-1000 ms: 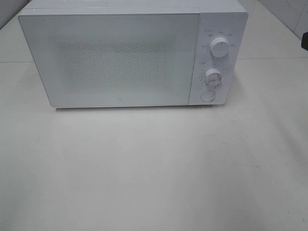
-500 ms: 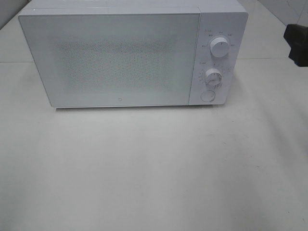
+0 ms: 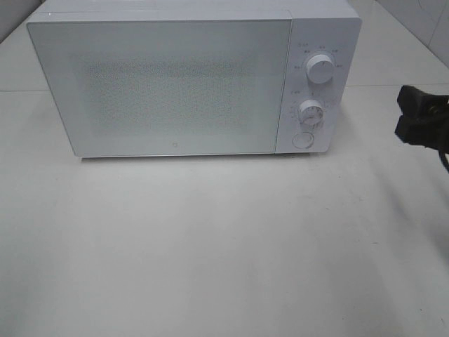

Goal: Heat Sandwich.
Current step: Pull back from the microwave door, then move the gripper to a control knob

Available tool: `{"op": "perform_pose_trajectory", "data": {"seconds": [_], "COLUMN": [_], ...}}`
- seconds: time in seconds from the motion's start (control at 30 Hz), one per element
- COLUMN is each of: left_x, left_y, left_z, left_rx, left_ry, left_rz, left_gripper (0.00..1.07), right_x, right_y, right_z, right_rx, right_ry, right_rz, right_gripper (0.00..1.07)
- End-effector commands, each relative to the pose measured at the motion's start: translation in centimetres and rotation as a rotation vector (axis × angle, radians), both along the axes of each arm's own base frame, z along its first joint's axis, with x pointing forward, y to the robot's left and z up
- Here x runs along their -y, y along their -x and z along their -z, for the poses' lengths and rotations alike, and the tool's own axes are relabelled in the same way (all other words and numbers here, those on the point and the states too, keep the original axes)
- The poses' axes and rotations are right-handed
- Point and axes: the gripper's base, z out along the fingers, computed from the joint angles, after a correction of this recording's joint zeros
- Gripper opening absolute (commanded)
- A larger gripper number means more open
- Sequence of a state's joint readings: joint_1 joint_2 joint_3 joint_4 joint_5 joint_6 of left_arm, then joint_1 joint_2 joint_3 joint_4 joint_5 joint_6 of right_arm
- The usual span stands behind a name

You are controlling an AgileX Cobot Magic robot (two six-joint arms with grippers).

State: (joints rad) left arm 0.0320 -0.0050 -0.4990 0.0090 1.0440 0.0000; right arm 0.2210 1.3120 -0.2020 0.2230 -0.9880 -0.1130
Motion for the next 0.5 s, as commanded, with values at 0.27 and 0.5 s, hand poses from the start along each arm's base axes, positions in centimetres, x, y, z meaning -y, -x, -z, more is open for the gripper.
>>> {"op": "perform_pose_trajectory", "data": {"seconds": [0.27, 0.5], "left_x": [0.0, 0.0], "left_y": [0.3, 0.3], "left_z": [0.0, 0.0], "left_rx": [0.032, 0.032], "left_ry": [-0.003, -0.003], "left_rz": [-0.003, -0.003], "left_gripper": [1.0, 1.0], "right_x": [-3.3, -5.7], "right_y": [0.7, 1.4], "right_z": [1.5, 3.1], "right_rx": [0.017, -0.009], "right_ry": [0.045, 0.05], "right_rz": [-0.022, -0.021], "right_gripper": [0.77, 0.77]}}
